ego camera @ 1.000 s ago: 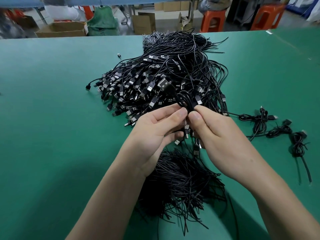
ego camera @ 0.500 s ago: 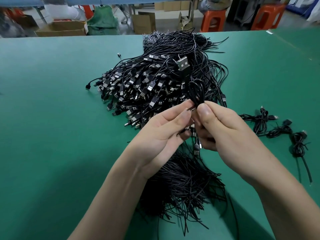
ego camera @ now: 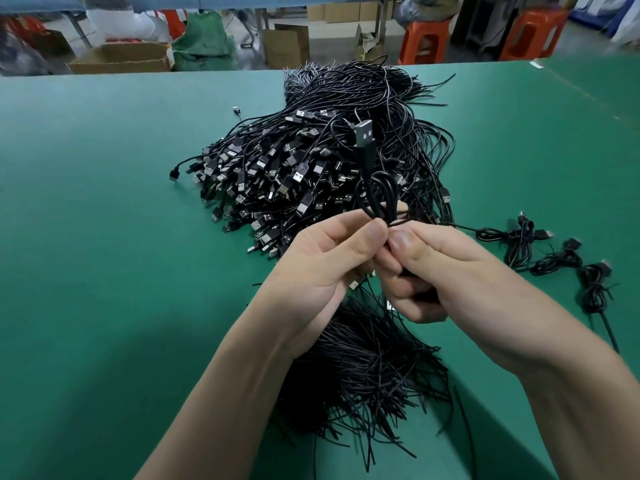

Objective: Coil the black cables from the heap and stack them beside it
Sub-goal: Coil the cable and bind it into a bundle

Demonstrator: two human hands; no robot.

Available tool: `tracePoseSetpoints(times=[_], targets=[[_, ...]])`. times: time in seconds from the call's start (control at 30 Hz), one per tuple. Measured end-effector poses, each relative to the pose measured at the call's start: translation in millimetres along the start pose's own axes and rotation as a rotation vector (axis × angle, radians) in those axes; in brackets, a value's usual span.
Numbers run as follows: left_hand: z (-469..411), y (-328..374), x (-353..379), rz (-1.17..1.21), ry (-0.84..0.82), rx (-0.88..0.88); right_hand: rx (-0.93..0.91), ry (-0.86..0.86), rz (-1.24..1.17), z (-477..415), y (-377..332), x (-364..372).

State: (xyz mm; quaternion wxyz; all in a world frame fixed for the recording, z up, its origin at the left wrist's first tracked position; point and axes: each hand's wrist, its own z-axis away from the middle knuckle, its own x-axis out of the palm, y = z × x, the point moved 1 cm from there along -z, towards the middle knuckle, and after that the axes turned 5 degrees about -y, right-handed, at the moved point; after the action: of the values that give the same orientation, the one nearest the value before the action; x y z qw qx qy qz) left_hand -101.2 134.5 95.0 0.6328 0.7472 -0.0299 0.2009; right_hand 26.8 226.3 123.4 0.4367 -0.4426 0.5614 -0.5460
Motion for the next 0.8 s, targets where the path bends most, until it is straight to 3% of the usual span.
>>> tracePoseSetpoints(times=[0.17, 0.47, 0.53, 0.63, 0.73, 0.8], targets=[[3, 5, 0, -0.031, -0.063, 0.002, 0.033, -0.108, -0.093, 1, 4, -3], [3, 7, 0, -0.201, -0.024, 0.035, 0.065, -0.003, -0.038, -5, 12, -5], [2, 5, 0, -0.222, -0.001, 0.031, -0.005, 0.091, 0.19, -6, 11, -4], [3, 7, 1, -0.261, 0.033, 0.027, -0.17, 0.398, 0.616, -6, 11, -4], [4, 9, -2, -0.351, 0.023, -0.03, -0.391, 0.608, 0.73, -6, 9, -6], [4, 10, -3, -0.385, 0.017, -0.083, -0.553, 0.6, 0.843, -4, 10, -12]])
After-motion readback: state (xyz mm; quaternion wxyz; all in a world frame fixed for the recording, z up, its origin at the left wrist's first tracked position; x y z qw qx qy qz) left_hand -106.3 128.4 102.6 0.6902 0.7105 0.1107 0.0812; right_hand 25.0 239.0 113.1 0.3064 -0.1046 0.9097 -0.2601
